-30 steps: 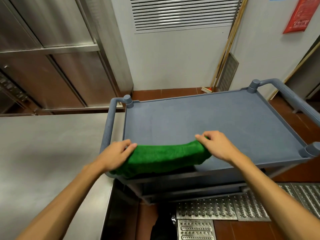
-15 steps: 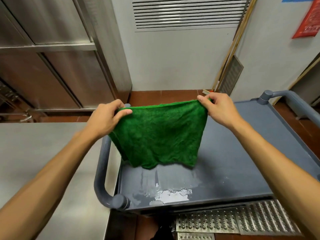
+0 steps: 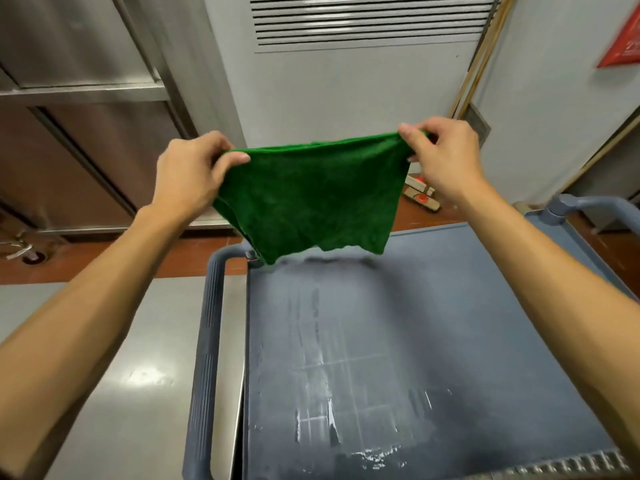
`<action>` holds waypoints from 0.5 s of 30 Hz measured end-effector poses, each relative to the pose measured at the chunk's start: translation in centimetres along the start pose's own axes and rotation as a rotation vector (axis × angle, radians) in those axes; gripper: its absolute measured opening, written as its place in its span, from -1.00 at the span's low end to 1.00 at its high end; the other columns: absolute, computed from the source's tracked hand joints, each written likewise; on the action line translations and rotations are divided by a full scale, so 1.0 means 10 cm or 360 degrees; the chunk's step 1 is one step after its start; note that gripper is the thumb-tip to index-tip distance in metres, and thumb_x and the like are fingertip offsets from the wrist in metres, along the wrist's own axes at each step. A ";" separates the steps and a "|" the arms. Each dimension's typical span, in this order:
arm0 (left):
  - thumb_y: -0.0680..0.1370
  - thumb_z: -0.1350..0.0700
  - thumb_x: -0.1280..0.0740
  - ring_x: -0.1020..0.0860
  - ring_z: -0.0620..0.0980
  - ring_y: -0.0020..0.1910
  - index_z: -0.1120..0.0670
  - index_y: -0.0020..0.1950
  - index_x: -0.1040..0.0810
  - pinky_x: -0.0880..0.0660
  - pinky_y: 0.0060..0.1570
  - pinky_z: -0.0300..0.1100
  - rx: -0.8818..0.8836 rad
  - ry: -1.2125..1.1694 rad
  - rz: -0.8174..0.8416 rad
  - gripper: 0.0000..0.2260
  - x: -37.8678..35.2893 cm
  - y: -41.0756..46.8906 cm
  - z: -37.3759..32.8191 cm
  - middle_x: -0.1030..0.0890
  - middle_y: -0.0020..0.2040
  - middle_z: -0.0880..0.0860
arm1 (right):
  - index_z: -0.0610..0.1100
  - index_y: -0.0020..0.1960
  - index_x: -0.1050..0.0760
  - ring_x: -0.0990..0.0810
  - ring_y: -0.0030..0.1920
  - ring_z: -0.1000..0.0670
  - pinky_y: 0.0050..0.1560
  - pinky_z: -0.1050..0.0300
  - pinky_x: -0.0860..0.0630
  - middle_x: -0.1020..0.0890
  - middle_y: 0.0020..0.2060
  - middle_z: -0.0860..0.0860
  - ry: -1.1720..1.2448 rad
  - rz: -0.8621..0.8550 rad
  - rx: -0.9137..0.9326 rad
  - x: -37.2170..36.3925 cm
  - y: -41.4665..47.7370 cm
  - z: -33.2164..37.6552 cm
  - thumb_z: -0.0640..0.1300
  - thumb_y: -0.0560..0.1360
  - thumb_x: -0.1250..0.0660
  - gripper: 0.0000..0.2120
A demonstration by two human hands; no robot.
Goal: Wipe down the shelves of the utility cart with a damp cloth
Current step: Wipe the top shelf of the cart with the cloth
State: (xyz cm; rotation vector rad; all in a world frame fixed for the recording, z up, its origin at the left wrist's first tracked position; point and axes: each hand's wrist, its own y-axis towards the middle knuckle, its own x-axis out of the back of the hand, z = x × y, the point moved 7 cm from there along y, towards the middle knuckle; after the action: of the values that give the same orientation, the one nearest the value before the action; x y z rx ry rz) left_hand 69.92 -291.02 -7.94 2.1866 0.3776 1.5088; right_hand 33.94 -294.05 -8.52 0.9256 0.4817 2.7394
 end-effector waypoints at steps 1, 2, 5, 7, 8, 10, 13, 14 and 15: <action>0.54 -0.31 -0.26 -0.65 0.20 -0.13 0.02 -0.01 -0.61 -0.58 -0.13 0.07 0.0002 -0.0022 -0.0068 -0.59 0.01 0.10 0.02 -0.70 -0.16 0.12 | -0.12 -0.07 -0.66 -0.69 -0.21 -0.03 -0.05 -0.15 -0.59 -0.70 -0.24 -0.08 0.0025 -0.0037 0.0003 0.01 0.07 -0.01 0.17 0.52 -0.32 -0.64; 0.55 -0.31 -0.25 -0.65 0.20 -0.14 0.03 0.00 -0.61 -0.58 -0.13 0.07 -0.0008 -0.0047 -0.0134 -0.58 0.02 0.15 0.01 -0.70 -0.16 0.12 | -0.12 -0.07 -0.67 -0.68 -0.17 -0.05 -0.04 -0.12 -0.59 -0.70 -0.23 -0.07 0.0048 -0.0072 0.0017 0.03 0.11 -0.02 0.18 0.52 -0.31 -0.63; 0.58 -0.26 -0.26 -0.65 0.17 -0.17 0.04 0.01 -0.61 -0.58 -0.16 0.07 -0.0051 -0.0111 -0.0165 -0.62 -0.11 0.06 -0.01 -0.69 -0.17 0.11 | -0.06 -0.09 -0.66 -0.64 -0.17 0.00 -0.12 0.12 -0.54 -0.68 -0.22 -0.01 0.0069 -0.0056 0.0011 -0.04 0.04 -0.19 0.15 0.53 -0.31 -0.70; 0.58 -0.23 -0.28 -0.64 0.19 -0.18 0.03 -0.01 -0.60 -0.56 -0.20 0.05 -0.0106 -0.0085 -0.0036 -0.67 -0.36 -0.17 0.02 -0.69 -0.20 0.10 | -0.07 -0.06 -0.67 -0.61 -0.14 0.04 -0.11 0.19 -0.47 -0.67 -0.18 0.01 0.0006 0.0035 -0.0027 -0.19 -0.13 -0.43 0.09 0.55 -0.33 -0.74; 0.59 -0.21 -0.30 -0.64 0.20 -0.19 0.02 -0.02 -0.59 -0.55 -0.22 0.03 -0.0132 -0.0059 0.0067 -0.70 -0.52 -0.32 0.06 -0.68 -0.21 0.09 | -0.10 -0.05 -0.68 -0.61 -0.10 0.04 -0.08 0.19 -0.46 -0.67 -0.16 0.02 -0.0023 0.0099 -0.0051 -0.29 -0.24 -0.59 0.06 0.55 -0.35 -0.75; 0.59 -0.18 -0.31 -0.63 0.21 -0.21 0.03 -0.05 -0.57 -0.50 -0.29 -0.03 -0.0156 -0.0007 0.0302 -0.72 -0.88 -0.67 0.16 -0.67 -0.24 0.09 | -0.13 -0.04 -0.69 -0.59 -0.06 0.06 -0.06 0.27 -0.42 -0.69 -0.11 -0.01 -0.0086 0.0260 -0.0125 -0.50 -0.49 -0.89 0.00 0.55 -0.37 -0.78; 0.57 -0.27 -0.22 -0.62 0.22 -0.21 0.06 -0.10 -0.54 -0.46 -0.34 -0.03 -0.0109 0.0050 0.0634 -0.59 -1.41 -1.24 0.34 -0.64 -0.26 0.09 | -0.18 -0.04 -0.71 -0.60 0.01 0.05 0.02 0.35 -0.38 -0.72 -0.03 -0.06 -0.0247 0.0526 -0.0202 -0.87 -0.91 -1.31 -0.06 0.53 -0.41 -0.80; 0.57 -0.27 -0.21 -0.62 0.23 -0.19 0.08 -0.11 -0.53 -0.46 -0.34 -0.02 -0.0087 0.0061 0.0729 -0.58 -1.56 -1.42 0.39 -0.64 -0.26 0.10 | -0.20 -0.04 -0.70 -0.61 0.05 0.01 0.09 0.30 -0.39 -0.72 0.00 -0.07 -0.0272 0.0616 -0.0240 -0.99 -1.06 -1.43 -0.07 0.53 -0.41 -0.80; 0.58 -0.24 -0.23 -0.62 0.25 -0.18 0.10 -0.11 -0.51 -0.43 -0.34 -0.02 -0.0052 0.0078 0.0823 -0.60 -1.69 -1.59 0.44 -0.65 -0.24 0.13 | -0.20 -0.04 -0.70 -0.62 0.08 -0.03 0.15 0.21 -0.42 -0.71 0.02 -0.07 -0.0268 0.0704 -0.0302 -1.11 -1.20 -1.55 -0.07 0.53 -0.42 -0.80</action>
State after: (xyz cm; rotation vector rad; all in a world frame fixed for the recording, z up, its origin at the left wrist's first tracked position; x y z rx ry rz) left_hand 68.38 -286.19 -30.98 2.3352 -0.2194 1.8110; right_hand 34.10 -289.90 -30.67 1.3291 -0.0214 2.9755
